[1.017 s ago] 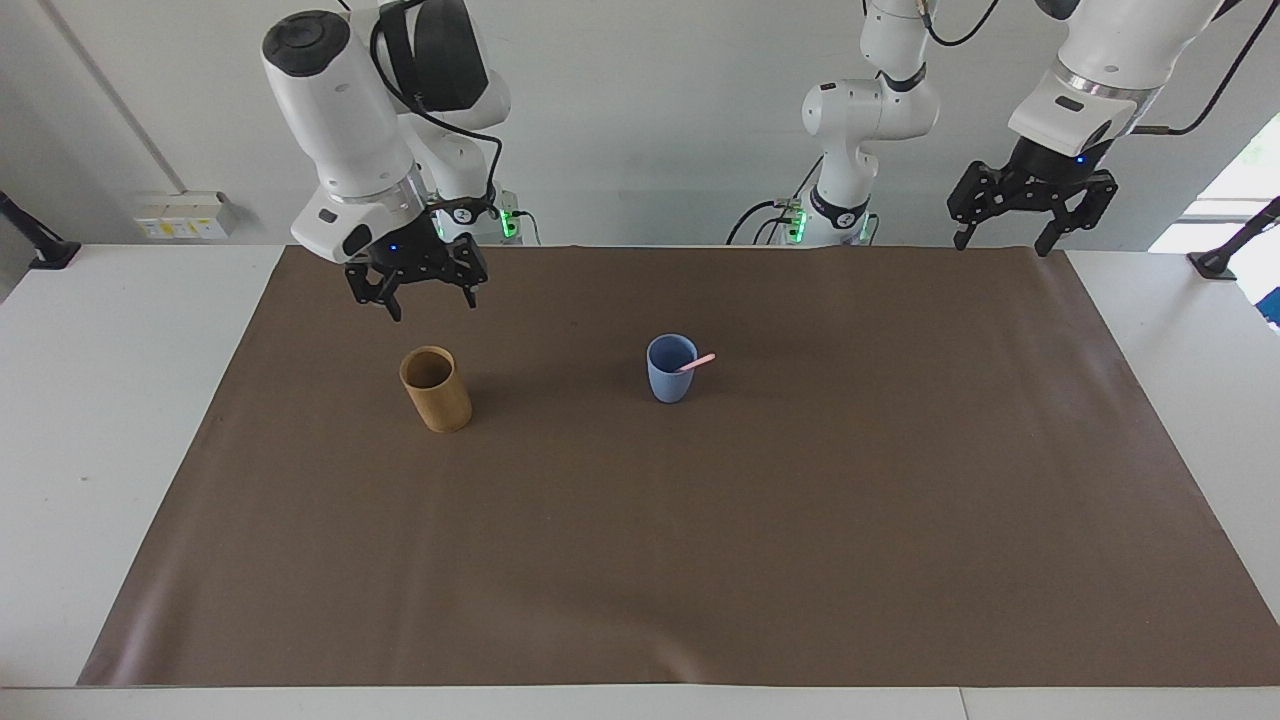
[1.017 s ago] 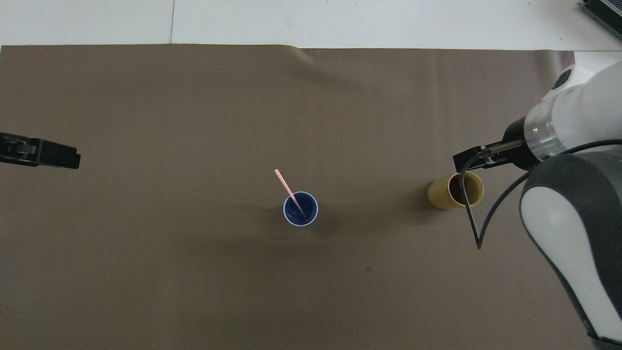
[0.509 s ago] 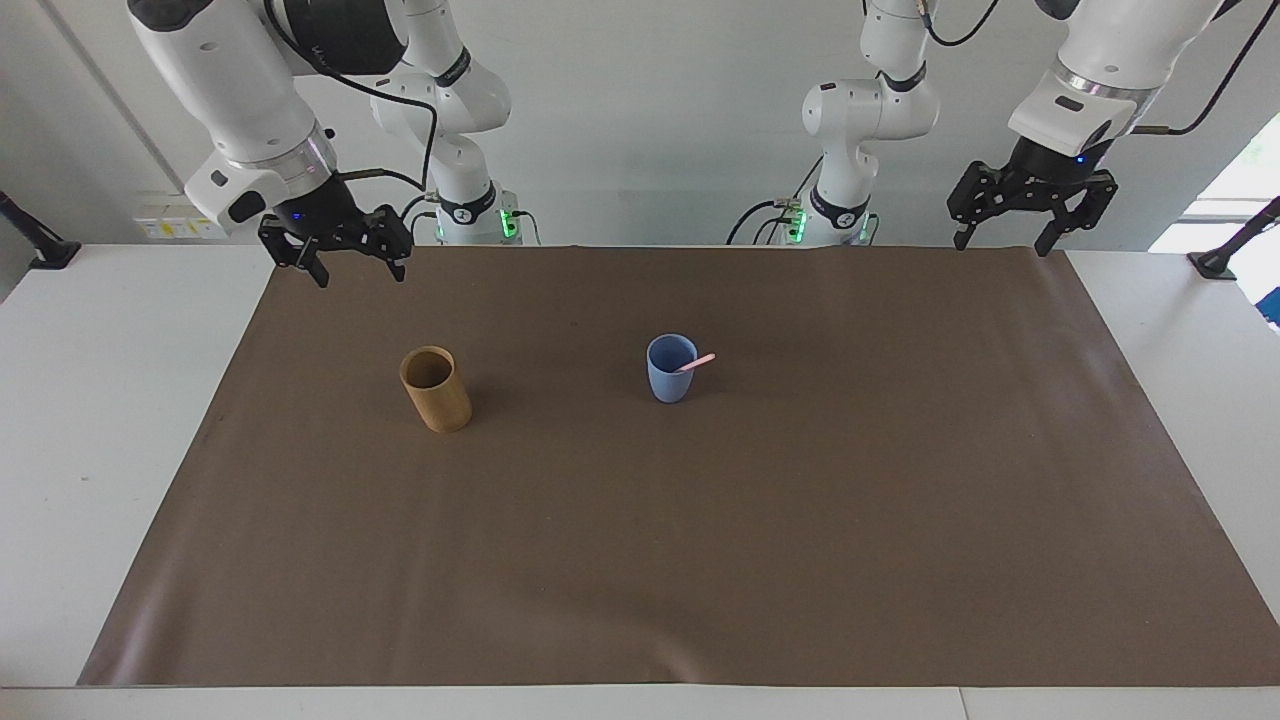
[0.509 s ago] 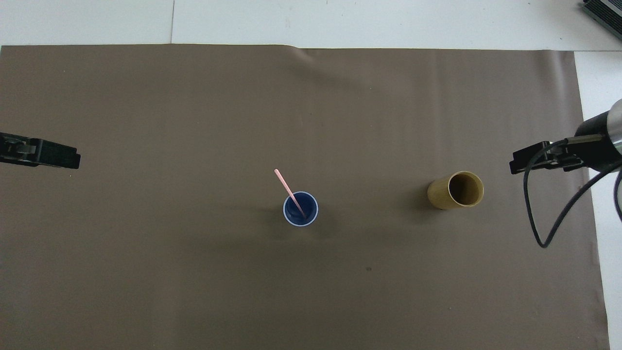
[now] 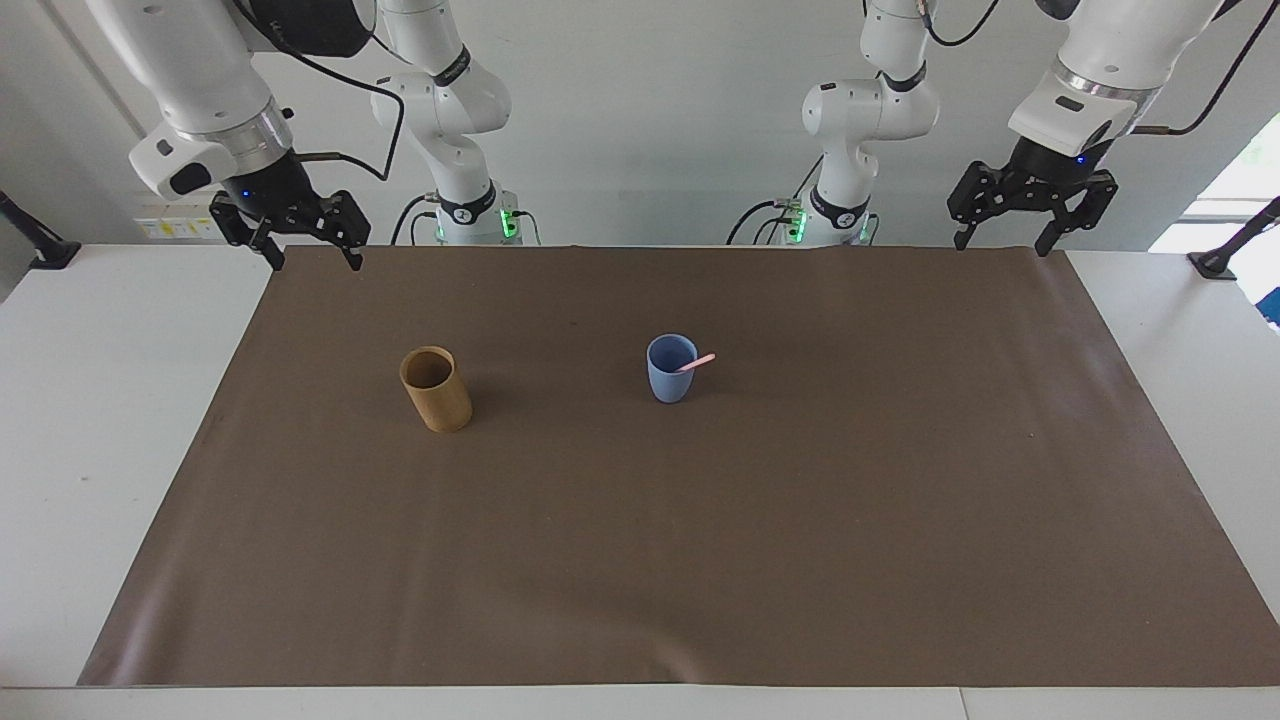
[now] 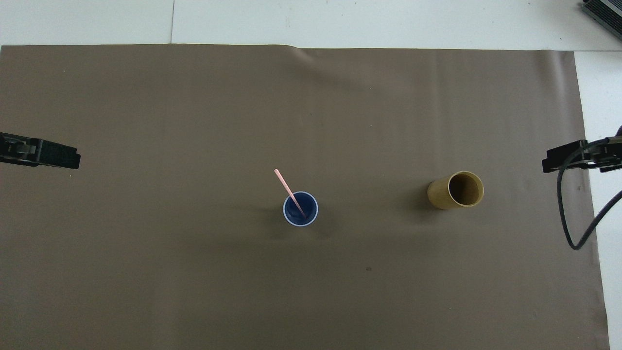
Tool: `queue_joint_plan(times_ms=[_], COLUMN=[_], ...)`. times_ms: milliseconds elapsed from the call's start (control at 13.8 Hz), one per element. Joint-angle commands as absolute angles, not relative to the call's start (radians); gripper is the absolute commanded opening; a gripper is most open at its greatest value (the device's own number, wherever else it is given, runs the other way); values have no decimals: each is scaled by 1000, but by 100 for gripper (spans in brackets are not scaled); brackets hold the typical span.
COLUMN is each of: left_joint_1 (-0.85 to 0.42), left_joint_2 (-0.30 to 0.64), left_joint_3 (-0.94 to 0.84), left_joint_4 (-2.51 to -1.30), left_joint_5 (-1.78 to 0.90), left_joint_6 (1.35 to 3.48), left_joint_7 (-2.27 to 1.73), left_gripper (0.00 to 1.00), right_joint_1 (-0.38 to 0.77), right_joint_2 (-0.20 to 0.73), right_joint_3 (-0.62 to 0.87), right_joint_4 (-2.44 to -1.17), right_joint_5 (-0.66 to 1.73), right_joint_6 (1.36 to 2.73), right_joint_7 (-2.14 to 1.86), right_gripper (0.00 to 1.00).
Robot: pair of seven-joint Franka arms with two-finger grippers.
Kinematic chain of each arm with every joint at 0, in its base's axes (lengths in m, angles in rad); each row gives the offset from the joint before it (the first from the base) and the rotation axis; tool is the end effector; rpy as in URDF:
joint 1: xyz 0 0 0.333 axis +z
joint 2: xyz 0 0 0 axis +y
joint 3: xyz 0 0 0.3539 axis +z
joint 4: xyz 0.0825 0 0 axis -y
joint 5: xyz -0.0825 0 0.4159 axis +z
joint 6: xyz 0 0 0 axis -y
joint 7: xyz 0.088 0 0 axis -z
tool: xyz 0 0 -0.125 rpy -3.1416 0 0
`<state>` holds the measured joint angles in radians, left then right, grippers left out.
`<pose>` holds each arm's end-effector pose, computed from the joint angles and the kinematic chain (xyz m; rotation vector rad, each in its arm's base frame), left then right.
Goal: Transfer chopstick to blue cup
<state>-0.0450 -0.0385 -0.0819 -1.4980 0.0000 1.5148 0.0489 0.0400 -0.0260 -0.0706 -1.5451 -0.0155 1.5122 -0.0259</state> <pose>0.5631 -0.0730 0.6980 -3.1273 0.2756 -0.0867 0.5712 -0.0201 0.6672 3.1281 -0.0086 -0.0115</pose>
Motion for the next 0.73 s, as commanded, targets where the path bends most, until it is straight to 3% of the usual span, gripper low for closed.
queue_joint_plan(times_ms=[0,654], left_joint_1=[-28,-28], left_joint_2=[-37,-37], left_joint_3=[-94,-94], left_joint_4=[-1483,-1483], left_joint_5=[11,11], left_joint_6=[1494,1494], left_joint_7=[63,63], left_gripper=[100,100], right_joint_1=[43,78], right_joint_2=[-70,-98], right_joint_3=[-60,-52], right_joint_4=[-1581,-1623], right_joint_5=[-37,-31], right_joint_6=[1515,1523], right_joint_7=[-9,6], right_gripper=[100,100])
